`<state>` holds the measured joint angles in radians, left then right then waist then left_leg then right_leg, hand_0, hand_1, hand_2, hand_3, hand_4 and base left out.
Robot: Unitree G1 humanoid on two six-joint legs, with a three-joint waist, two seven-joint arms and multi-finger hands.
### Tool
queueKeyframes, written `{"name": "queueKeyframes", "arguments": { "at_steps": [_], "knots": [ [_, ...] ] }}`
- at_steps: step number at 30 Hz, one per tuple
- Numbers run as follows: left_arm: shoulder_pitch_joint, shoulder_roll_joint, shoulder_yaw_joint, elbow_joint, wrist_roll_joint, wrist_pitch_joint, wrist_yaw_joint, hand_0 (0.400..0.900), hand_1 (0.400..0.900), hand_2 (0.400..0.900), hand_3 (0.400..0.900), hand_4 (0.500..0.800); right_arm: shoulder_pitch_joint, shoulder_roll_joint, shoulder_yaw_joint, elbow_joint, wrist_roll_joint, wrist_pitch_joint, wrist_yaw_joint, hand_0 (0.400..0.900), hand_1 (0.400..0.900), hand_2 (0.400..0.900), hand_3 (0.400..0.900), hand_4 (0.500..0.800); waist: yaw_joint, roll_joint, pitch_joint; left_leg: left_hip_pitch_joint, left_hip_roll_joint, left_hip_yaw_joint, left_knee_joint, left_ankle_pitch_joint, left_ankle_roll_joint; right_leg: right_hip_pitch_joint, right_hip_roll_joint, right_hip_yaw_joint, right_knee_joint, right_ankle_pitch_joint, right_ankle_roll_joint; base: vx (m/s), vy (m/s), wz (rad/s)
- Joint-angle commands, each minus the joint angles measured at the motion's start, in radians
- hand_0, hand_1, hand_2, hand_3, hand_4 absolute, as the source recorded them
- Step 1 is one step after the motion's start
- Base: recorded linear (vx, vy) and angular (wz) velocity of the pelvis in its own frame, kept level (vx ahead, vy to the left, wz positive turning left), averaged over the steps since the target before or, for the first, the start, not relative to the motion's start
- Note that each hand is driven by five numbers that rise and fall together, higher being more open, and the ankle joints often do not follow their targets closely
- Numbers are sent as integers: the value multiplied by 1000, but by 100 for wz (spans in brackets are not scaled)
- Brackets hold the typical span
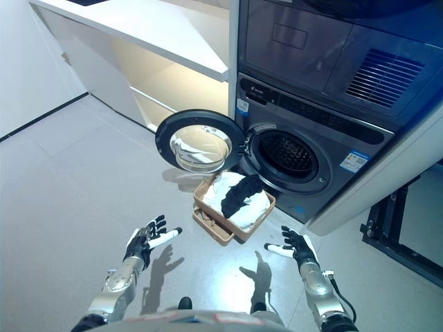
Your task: Put the clothes in the basket into the washing machine.
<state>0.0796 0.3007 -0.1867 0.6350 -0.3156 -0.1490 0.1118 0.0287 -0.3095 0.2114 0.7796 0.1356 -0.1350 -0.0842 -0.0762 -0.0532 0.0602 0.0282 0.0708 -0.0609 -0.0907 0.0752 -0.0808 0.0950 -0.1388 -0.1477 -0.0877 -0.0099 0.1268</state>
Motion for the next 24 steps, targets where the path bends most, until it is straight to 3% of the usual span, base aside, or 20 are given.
{"name": "queueKeyframes", "arguments": {
  "at_steps": [1, 6, 12, 17, 24],
  "knots": [
    [-71, 14, 48, -36, 6, -52, 5, 900, 900, 900, 900, 800, -53, -52, 3, -52, -13, -57, -13, 900, 900, 900, 900, 800, 17, -6, -46, 35, 58, 50, 5, -73, -23, -87, -31, -25, 26, 108, 45, 0, 0, 0],
    [-64, 6, 63, -39, -29, -55, 5, 900, 900, 900, 900, 800, -50, -52, 3, -56, -14, -56, -13, 900, 900, 900, 900, 800, 17, -7, -46, 36, 57, 52, 6, -75, -23, -87, -31, -25, 25, 108, 45, 2, 1, -1],
    [-66, 13, 57, -21, 10, -51, 11, 900, 900, 900, 900, 800, -56, -52, 6, -53, -17, -56, -13, 900, 900, 900, 900, 800, 16, -7, -47, 40, 55, 56, 7, -78, -22, -87, -32, -18, 23, 110, 47, 10, 10, -4],
    [-85, 34, 56, 19, 91, -52, 52, 900, 900, 900, 900, 800, -73, -48, 10, -38, -19, -61, -25, 900, 900, 900, 900, 800, 11, -5, -47, 45, 49, 59, 11, -84, -18, -85, -38, -8, 31, 108, 49, 8, 22, -4],
    [-86, 36, 62, 17, 82, -58, 53, 900, 900, 900, 900, 800, -79, -53, -2, -44, -18, -56, -26, 900, 900, 900, 900, 800, 2, 0, -43, 52, 30, 61, 23, -102, -1, -94, -59, 10, 73, 98, 56, 11, 51, -2]
  ]
}}
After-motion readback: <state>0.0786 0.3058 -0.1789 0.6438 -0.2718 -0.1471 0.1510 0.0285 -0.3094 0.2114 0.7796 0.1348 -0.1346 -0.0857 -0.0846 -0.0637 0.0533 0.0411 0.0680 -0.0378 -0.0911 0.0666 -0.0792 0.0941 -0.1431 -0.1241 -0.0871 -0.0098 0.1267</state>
